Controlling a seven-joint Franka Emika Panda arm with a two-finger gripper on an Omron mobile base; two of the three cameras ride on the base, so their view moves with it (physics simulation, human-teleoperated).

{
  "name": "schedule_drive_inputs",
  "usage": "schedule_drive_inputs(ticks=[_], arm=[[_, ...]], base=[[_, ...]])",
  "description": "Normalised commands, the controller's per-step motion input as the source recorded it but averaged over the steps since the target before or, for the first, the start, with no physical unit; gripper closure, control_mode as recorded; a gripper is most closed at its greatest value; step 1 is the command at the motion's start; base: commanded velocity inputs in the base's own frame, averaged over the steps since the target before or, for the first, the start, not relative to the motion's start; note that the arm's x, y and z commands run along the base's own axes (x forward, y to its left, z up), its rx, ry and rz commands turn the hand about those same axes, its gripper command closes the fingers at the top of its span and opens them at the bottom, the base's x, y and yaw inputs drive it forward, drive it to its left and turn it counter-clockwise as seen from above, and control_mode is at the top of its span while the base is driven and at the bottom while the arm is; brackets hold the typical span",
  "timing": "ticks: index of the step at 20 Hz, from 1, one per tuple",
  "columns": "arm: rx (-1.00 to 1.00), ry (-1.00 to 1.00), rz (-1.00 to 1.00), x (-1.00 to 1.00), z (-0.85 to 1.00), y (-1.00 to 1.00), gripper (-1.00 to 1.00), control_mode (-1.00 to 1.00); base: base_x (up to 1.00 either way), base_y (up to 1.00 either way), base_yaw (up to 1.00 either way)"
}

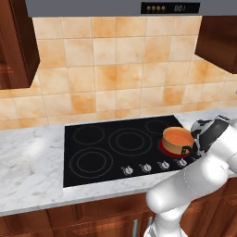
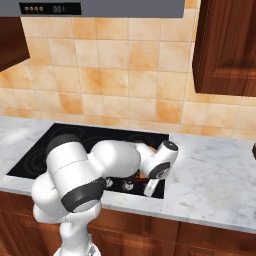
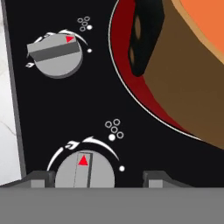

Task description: Wait until the marinara sauce is simmered to a deep red color and then turn off the stove.

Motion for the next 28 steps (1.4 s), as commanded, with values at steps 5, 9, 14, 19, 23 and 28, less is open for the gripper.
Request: schedule_drive_inputs(ticks=[5, 9, 14, 19, 23, 28], arm=[[0.0, 0.0, 0.0, -0.03, -0.18, 0.0, -1.0, -1.0], [0.0, 0.0, 0.0, 0.0, -0.17, 0.0, -1.0, -1.0], [0.0, 0.0, 0.0, 0.0, -0.18, 0.0, 1.0, -1.0], [0.0, 0.0, 0.0, 0.0, 0.0, 0.0, 1.0, -1.0], [0.0, 0.0, 0.0, 0.0, 0.0, 0.0, 1.0, -1.0], [0.0, 0.0, 0.0, 0.0, 0.0, 0.0, 1.0, -1.0]], base=[[0.0, 0.0, 0.0], [0.0, 0.0, 0.0], [0.0, 0.0, 0.0], [0.0, 0.0, 0.0], [0.0, 0.0, 0.0], [0.0, 0.0, 0.0]])
